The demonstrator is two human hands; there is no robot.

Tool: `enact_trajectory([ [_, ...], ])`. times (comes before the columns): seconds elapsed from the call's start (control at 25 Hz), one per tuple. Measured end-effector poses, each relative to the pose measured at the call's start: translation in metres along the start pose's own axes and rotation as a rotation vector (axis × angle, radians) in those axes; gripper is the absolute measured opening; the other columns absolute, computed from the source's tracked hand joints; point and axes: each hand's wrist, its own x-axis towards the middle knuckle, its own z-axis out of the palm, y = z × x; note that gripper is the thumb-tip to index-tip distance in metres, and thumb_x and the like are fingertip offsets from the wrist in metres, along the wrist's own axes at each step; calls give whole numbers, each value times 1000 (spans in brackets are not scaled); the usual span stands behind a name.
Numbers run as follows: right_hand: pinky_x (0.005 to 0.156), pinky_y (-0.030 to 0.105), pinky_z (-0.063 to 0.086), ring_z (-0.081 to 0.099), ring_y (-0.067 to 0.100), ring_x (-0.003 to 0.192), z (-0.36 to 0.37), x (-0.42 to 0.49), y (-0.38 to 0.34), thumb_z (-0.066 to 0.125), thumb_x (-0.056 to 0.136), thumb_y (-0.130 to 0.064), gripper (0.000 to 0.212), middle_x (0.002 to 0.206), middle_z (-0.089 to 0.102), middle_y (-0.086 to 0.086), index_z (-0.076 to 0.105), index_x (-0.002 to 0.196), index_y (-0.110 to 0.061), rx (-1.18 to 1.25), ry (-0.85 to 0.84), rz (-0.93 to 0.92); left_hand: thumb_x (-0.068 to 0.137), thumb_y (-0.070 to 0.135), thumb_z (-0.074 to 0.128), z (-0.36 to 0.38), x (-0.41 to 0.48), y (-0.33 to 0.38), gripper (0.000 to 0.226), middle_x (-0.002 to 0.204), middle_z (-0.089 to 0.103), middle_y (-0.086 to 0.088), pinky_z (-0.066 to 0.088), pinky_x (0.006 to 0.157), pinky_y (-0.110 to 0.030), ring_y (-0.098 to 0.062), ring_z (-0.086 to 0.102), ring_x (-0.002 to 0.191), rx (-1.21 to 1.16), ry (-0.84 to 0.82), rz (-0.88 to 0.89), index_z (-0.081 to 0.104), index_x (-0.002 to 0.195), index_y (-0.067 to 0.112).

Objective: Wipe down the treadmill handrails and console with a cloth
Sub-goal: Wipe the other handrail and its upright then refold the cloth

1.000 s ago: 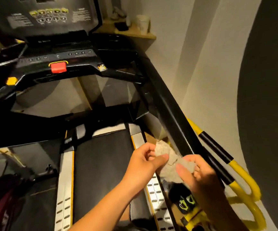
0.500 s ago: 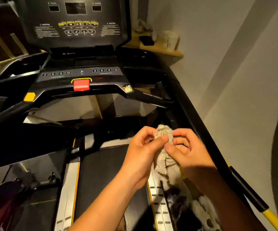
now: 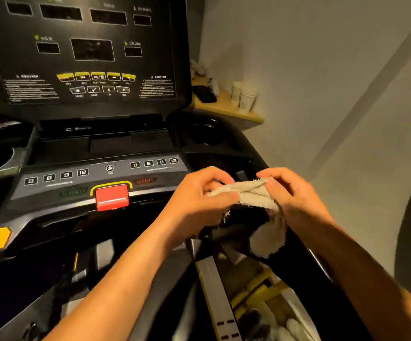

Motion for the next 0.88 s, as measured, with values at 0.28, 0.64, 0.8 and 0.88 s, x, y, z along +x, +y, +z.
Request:
enact_trajectory([
  [0.28,57,21,40,51,-1,58,-23,88,0,57,92,-33,22,63,58,-11,62,79,-17,-242,-217,-72,92,19,58,-37,85,15,15,72,63,10,43,67,-21,-4,56,67,548,173,321,62,78,24],
  [0.64,52,16,50,65,7,63,-95,203,73,69,84,-13,15,73,70,-4,68,97,-21,-81,-443,-67,101,18,47,-41,221,16,16,51,50,8,37,44,-25,-7,45,39,512,62,-70,53,86,14],
  [0.8,60,22,50,63,10,65,-117,272,122,67,86,-14,12,64,68,-4,72,78,-20,29,-140,95,88,-1,64,-21,249,-3,35,74,53,-3,36,41,-22,-12,43,50,394,-215,-310,54,117,15],
  [0.88,58,27,51,64,18,61,-121,307,140,67,86,-13,13,60,68,0,70,74,-19,64,-17,145,81,-14,63,-1,259,-10,50,82,54,-4,36,47,-21,-11,45,58,359,-311,-354,52,120,16],
])
